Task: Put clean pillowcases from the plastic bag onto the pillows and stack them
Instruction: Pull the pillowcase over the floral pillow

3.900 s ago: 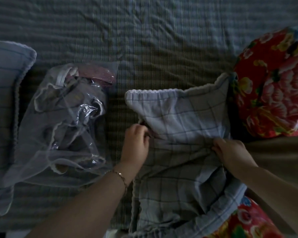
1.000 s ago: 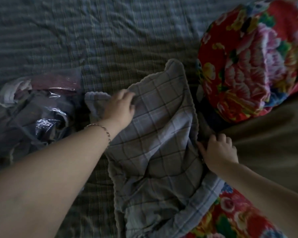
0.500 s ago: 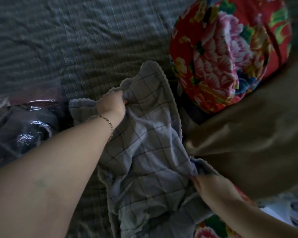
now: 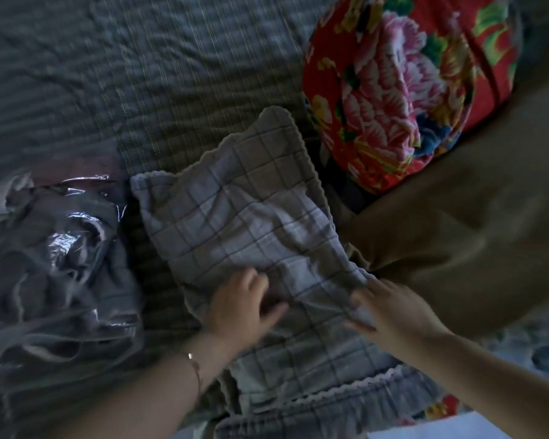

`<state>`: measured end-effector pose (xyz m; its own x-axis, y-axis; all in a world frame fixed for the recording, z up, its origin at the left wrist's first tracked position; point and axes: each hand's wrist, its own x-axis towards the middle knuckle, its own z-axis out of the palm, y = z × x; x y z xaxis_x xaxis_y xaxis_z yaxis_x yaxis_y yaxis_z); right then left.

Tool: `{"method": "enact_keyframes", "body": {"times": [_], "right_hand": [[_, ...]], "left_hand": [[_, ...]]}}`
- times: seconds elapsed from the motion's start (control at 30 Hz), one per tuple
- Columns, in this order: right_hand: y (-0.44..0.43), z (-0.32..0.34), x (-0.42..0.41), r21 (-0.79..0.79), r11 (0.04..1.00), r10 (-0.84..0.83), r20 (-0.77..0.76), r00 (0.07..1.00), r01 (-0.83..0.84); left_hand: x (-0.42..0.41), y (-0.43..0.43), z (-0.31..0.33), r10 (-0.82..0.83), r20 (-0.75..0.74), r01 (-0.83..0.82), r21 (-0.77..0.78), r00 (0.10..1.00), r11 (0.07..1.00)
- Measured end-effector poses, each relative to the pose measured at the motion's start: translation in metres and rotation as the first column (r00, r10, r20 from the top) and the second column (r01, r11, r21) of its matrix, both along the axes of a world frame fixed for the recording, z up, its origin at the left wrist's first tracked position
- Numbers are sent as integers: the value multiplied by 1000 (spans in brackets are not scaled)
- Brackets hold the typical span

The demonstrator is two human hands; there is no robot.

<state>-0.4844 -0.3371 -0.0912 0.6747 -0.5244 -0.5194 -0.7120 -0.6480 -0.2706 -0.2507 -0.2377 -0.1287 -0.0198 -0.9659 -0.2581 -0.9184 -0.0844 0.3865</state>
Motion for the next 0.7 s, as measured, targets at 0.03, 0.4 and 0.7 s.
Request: {"method": "enact_keyframes", "body": {"times": [0.03,0.4,0.7], "right_hand": [[4,-6,10,22,997,78,5,997,-78],[25,-30,-22,64,959,237,344,908,-275],[51,-19,-63,5,898,-433,-182,883,441]], "left_hand": [[-7,24,-3,-96,16,94,93,995,991],[-20,73,9,-97,-344,185,231,934,955],[-37,62,14,308,-31,-170,778,951,605]]}}
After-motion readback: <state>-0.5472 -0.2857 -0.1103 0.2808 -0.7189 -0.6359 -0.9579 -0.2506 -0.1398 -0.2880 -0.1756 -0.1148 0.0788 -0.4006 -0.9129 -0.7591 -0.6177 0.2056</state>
